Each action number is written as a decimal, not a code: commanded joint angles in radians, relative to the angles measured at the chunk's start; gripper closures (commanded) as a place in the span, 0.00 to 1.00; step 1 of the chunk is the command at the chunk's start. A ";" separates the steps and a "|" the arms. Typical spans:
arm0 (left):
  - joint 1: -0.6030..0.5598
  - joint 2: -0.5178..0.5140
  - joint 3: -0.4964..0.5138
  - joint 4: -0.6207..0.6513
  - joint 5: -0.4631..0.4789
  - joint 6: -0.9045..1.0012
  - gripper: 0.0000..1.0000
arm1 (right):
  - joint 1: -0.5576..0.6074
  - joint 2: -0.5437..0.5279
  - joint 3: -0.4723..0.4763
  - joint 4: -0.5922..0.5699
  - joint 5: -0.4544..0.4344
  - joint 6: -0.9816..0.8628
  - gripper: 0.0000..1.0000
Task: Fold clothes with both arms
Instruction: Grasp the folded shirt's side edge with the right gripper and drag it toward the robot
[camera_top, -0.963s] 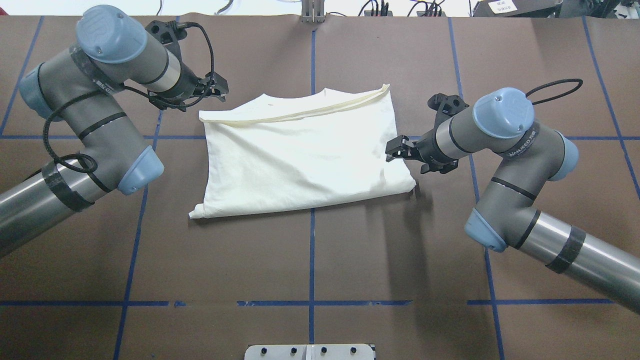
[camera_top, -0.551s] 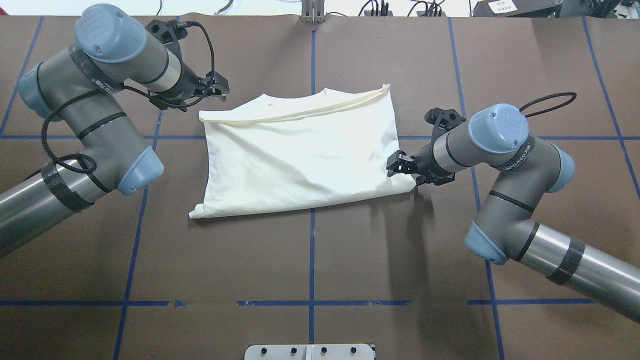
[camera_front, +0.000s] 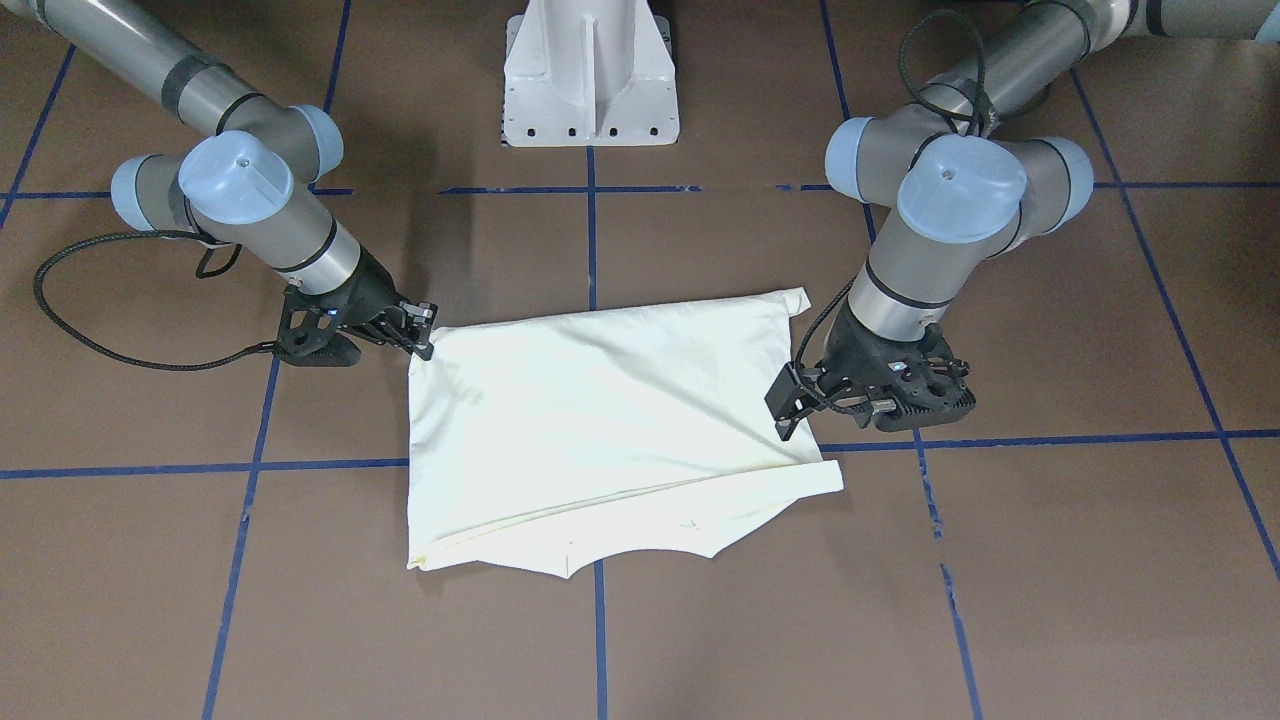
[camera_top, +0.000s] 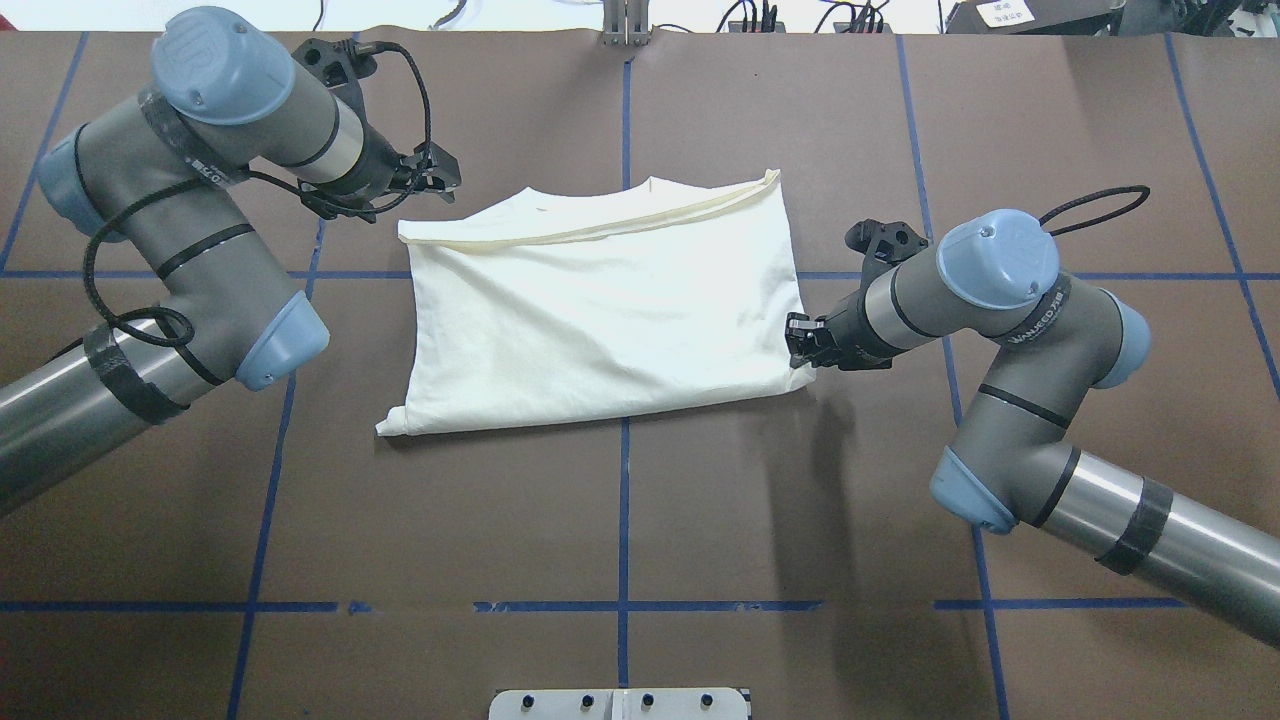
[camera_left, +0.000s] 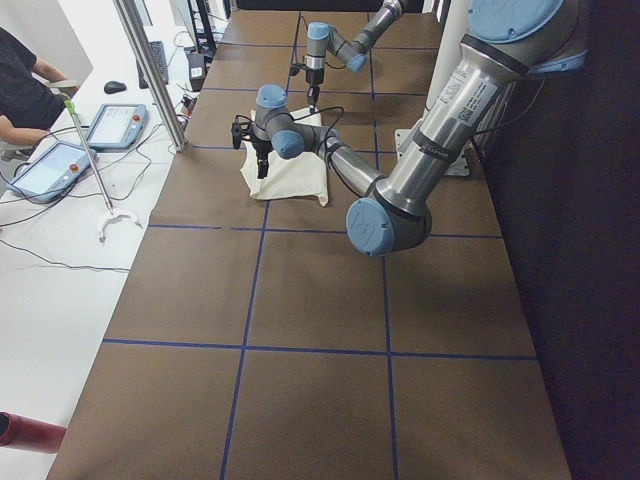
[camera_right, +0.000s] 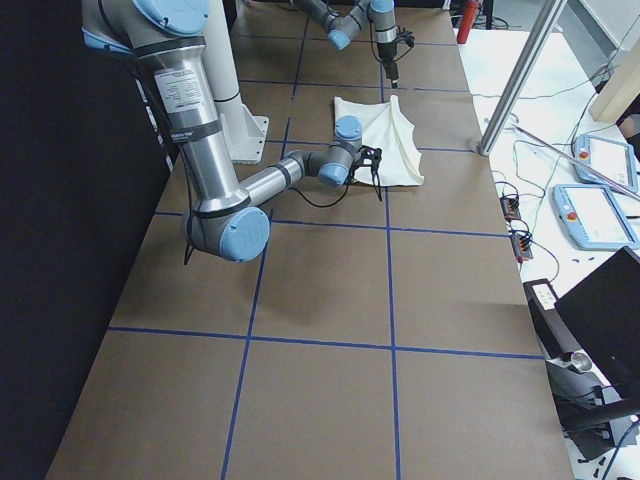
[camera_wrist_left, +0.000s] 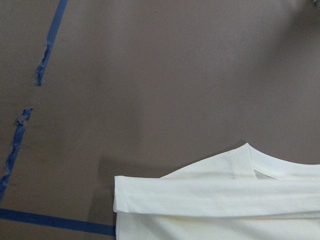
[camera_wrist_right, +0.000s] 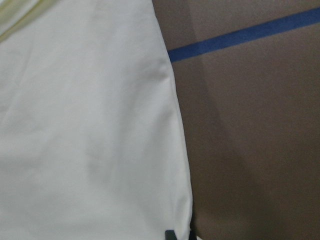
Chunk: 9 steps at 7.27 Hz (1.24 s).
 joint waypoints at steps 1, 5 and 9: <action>0.000 0.000 0.000 0.000 0.002 -0.002 0.00 | -0.028 -0.167 0.174 -0.001 0.017 0.005 1.00; 0.002 -0.006 -0.006 -0.003 0.002 -0.006 0.00 | -0.351 -0.443 0.466 0.002 -0.001 0.189 1.00; 0.057 0.011 -0.052 0.000 -0.001 -0.060 0.00 | -0.338 -0.400 0.489 0.007 -0.064 0.217 0.00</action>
